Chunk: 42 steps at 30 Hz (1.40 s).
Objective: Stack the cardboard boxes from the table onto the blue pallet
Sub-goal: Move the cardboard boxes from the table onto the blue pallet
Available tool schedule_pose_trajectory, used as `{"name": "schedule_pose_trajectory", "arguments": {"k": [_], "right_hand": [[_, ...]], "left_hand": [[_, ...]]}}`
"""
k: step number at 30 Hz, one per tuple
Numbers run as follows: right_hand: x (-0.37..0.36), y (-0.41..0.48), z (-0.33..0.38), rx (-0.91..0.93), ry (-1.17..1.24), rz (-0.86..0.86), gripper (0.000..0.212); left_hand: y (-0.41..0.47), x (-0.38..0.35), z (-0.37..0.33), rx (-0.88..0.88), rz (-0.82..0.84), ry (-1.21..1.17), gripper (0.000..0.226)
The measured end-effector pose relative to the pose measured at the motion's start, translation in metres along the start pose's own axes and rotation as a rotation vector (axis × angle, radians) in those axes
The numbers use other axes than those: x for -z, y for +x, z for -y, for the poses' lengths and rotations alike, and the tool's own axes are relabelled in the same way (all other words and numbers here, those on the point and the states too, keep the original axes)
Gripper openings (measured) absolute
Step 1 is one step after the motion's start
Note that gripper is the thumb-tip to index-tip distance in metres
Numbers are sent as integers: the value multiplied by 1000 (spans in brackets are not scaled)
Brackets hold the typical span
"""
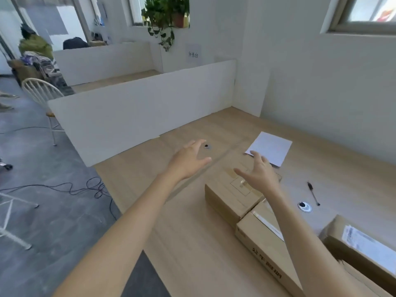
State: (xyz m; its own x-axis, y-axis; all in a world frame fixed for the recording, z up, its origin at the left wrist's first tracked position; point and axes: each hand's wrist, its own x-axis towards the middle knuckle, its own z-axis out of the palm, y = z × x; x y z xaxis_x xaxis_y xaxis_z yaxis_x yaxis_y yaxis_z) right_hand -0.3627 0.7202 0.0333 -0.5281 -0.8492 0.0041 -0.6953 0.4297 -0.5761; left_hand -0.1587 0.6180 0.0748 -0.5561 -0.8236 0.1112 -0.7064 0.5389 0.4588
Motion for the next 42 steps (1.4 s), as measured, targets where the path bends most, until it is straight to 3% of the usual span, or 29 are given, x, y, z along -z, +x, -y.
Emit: {"name": "schedule_pose_trajectory", "arguments": {"k": [7, 13, 20, 30, 42], "right_hand": [[-84, 38, -54, -267, -117, 178, 104], [-132, 52, -69, -474, -169, 227, 126], [-160, 56, -76, -538, -249, 253, 138], [-163, 39, -82, -582, -334, 266, 146], [-139, 45, -76, -453, 99, 87, 110]], "left_hand": [[84, -80, 42, -75, 318, 91, 91], [139, -144, 76, -122, 641, 143, 122], [161, -196, 101, -204, 889, 112, 142], [160, -220, 107, -332, 856, 32, 146], [177, -186, 106, -374, 709, -122, 134]]}}
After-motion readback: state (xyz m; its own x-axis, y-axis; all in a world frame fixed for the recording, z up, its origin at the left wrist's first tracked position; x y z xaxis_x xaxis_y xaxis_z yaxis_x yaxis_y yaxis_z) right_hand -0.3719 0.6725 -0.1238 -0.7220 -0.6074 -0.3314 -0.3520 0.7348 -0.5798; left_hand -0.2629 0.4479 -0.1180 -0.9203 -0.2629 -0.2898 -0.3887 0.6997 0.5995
